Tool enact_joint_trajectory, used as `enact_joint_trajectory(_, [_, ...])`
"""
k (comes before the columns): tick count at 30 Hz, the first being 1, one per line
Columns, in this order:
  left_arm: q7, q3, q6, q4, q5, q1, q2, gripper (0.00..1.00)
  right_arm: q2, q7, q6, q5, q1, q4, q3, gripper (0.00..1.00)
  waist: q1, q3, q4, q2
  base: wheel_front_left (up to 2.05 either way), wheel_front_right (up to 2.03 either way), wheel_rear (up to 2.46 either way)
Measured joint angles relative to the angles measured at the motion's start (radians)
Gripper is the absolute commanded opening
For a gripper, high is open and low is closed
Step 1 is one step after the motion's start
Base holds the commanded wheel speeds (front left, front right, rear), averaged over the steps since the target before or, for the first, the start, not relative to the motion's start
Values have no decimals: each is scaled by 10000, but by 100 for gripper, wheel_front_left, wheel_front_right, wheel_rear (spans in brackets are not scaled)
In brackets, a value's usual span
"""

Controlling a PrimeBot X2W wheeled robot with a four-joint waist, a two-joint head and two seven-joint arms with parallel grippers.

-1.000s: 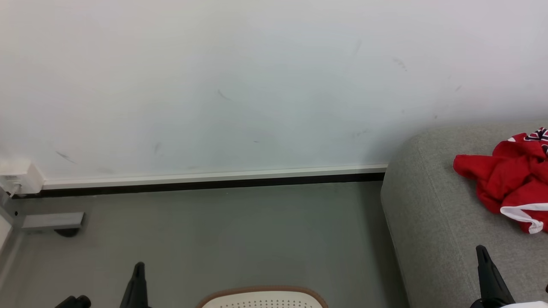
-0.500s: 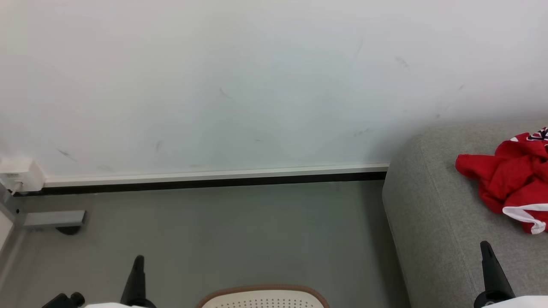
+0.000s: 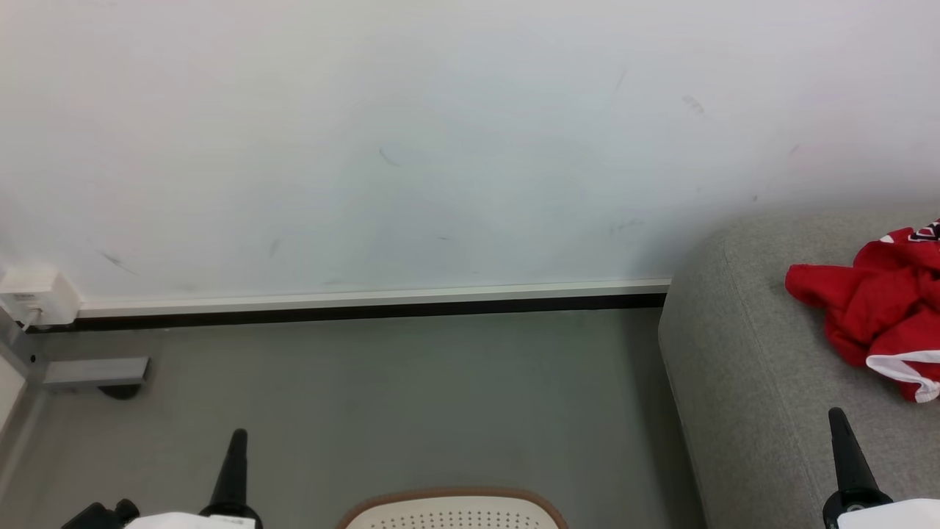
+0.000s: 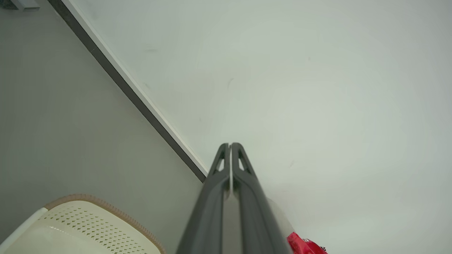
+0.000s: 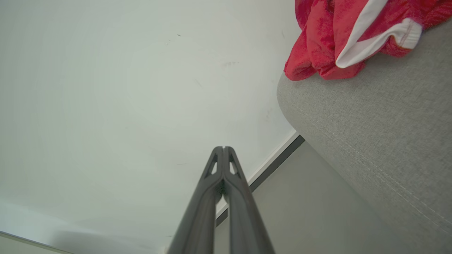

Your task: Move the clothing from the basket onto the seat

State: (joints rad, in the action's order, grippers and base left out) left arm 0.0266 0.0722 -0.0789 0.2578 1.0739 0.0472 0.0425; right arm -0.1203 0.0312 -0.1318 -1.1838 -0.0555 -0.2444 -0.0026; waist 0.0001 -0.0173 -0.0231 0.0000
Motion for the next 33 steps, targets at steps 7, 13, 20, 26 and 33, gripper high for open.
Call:
enact_joint_trajectory(7, [-178,65,-73,-13,727,81,4,0,82,-215,0,-581,-42,0,-127,0,0,22,25,0,0,0,0])
enact_joint_trajectory(13, [-341,111,-115,-25,1315,144,8,0,196,-347,0,-1035,-68,0,-263,0,0,41,46,0,0,0,0])
enact_joint_trajectory(20, [-523,155,-178,-36,1956,191,12,0,253,-523,0,-1532,-174,0,-384,0,0,62,70,0,0,0,0])
enact_joint_trajectory(26, [-646,190,-222,-50,2477,269,13,0,307,-658,0,-1977,-212,0,-485,0,0,81,91,0,0,0,0])
enact_joint_trajectory(33, [-790,234,-276,-58,3037,320,19,0,374,-830,0,-2439,-249,0,-616,0,0,103,116,0,0,0,0])
